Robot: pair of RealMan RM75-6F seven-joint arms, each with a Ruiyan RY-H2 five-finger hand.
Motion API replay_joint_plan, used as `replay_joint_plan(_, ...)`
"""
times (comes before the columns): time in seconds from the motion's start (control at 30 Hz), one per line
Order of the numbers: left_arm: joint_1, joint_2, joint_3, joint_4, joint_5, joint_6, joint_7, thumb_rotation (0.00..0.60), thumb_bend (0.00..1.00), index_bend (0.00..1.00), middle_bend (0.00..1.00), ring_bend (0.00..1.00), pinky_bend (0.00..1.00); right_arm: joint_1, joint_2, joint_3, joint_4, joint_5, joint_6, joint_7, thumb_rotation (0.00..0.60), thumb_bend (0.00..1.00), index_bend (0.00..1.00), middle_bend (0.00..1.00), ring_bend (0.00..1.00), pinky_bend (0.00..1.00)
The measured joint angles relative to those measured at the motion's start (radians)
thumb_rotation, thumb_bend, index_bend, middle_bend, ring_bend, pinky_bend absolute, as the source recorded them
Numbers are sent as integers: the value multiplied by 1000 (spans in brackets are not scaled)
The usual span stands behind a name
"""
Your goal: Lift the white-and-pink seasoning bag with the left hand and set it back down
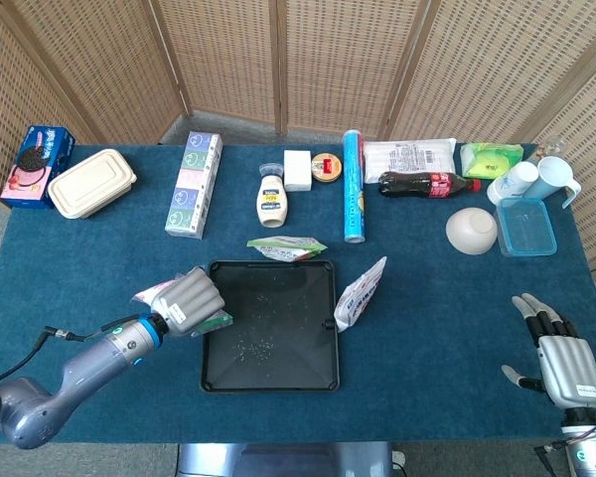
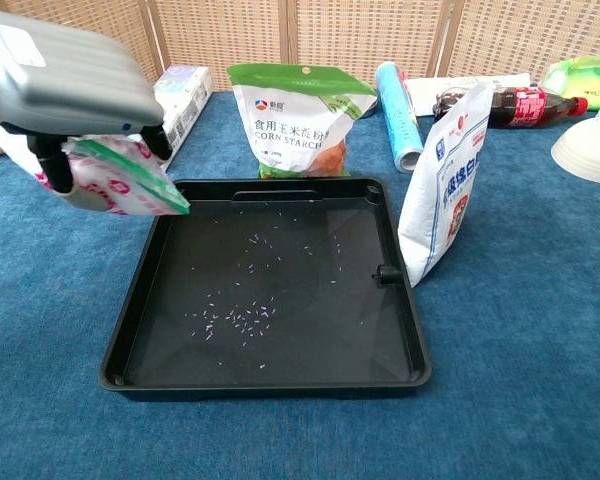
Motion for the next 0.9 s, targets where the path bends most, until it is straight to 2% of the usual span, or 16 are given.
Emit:
replay_joint_plan(0.17, -31, -10, 22, -29, -54, 26, 92, 600, 498, 932, 747, 688, 578, 2, -4, 0, 3, 4, -5, -7, 600, 0, 0, 71, 136, 155)
replay_joint_plan(0.37, -110, -29, 56, -89, -254, 97, 223, 600, 502, 932, 747, 688, 577, 2, -3, 3, 4, 7, -4, -2, 600, 0, 0, 71, 136, 154)
replay_joint_plan(0.5, -181, -53, 94, -129, -400, 193, 361, 600, 503, 932, 747, 688, 578, 4, -1, 4, 7, 10, -8, 5, 600, 0, 0, 71, 135, 154)
replay_joint_plan(0.6, -223, -83, 127, -142, -460, 251, 415, 600, 503, 932, 747, 688, 578, 4, 0, 3, 8, 9, -9, 6, 600, 0, 0, 70, 136, 155)
replay_joint_plan(0.9, -255, -117, 167, -133, -466, 289, 415, 600, 504, 932, 748, 688, 578, 3, 2, 4, 7, 12, -8, 9, 600, 0, 0, 71, 135, 154)
